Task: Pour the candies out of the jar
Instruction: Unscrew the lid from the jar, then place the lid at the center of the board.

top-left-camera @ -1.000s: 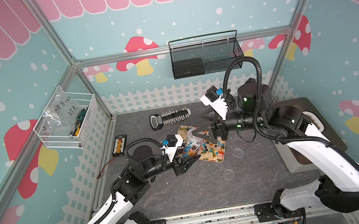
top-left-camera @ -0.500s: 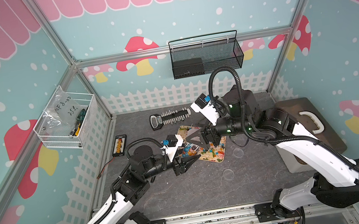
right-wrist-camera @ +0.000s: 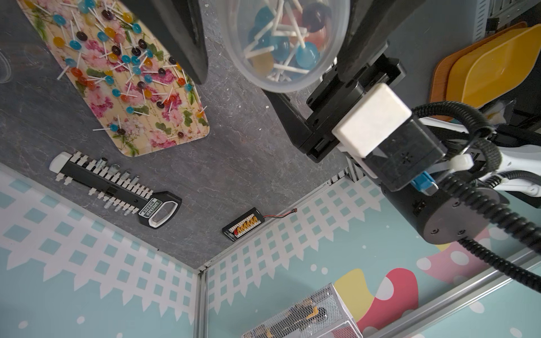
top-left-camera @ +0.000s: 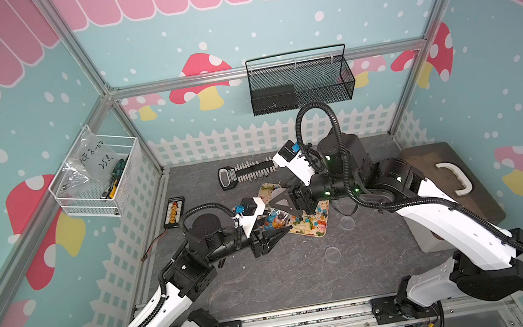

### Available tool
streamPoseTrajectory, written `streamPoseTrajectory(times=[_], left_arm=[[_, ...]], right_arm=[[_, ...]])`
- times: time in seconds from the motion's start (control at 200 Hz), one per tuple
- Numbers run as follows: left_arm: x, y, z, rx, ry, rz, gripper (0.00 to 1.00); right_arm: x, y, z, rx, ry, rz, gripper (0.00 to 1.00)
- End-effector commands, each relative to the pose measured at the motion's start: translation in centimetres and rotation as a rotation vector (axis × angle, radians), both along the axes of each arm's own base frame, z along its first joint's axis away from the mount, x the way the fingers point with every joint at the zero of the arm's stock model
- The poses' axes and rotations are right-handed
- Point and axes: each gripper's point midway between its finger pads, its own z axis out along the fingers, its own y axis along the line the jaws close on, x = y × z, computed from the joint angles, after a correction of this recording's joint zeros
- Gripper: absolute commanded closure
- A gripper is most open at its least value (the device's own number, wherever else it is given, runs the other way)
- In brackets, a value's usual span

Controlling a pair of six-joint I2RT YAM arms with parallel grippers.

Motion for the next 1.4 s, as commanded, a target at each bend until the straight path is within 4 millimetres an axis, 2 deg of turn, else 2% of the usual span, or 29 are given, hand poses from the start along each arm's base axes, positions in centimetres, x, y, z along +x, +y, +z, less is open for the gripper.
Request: streamPoseTrajectory(times=[0.0,0.17,0.455,0.635,0.755,0.841,0.936,1.091,1.256,1.391], left_arm=[[-0.1,0.3,0.8,-0.015,-0.045,0.007,0.41],[0.0,0.2,0.9,-0.016,-0.044,0.003,0.41],[-0.5,0.0,1.2,-0.027,-0.036,-0.024,0.41],[-0.7,0.0,1.5,-0.035,-0.037,-0.033,0.41],[-0.8,0.1,1.7,-0.040,-0.036,-0.032,0.41],[-0.8,0.2,1.7,-0.044,-0.035,-0.027,0.41],[-1.0,0.4,2.0,-0.052,-0.039,-0.022,0.41],[-1.2,1.0,2.3,-0.063,-0.043,-0.001,0.41],[-1.6,2.0,3.0,-0.084,-0.058,0.033,0.41],[-1.9,2.4,3.3,-0.091,-0.069,0.048,0.41]], right_arm=[[-0.2,0.1,0.5,0.000,-0.011,0.006,0.40],[-0.6,0.1,1.1,0.013,-0.036,0.038,0.47],[-1.0,-0.8,3.7,0.033,-0.195,0.139,0.49],[-2.0,-1.3,6.4,0.117,-0.278,0.256,0.47],[-1.8,-1.9,7.7,0.136,-0.319,0.253,0.46],[-1.4,-2.5,7.7,0.122,-0.340,0.221,0.45],[-0.8,-3.3,6.7,0.087,-0.347,0.168,0.44],[0.2,-4.5,3.4,0.036,-0.329,0.082,0.43],[1.0,-5.6,-1.9,-0.011,-0.299,0.003,0.43],[1.2,-5.7,-7.4,-0.023,-0.272,-0.012,0.44]])
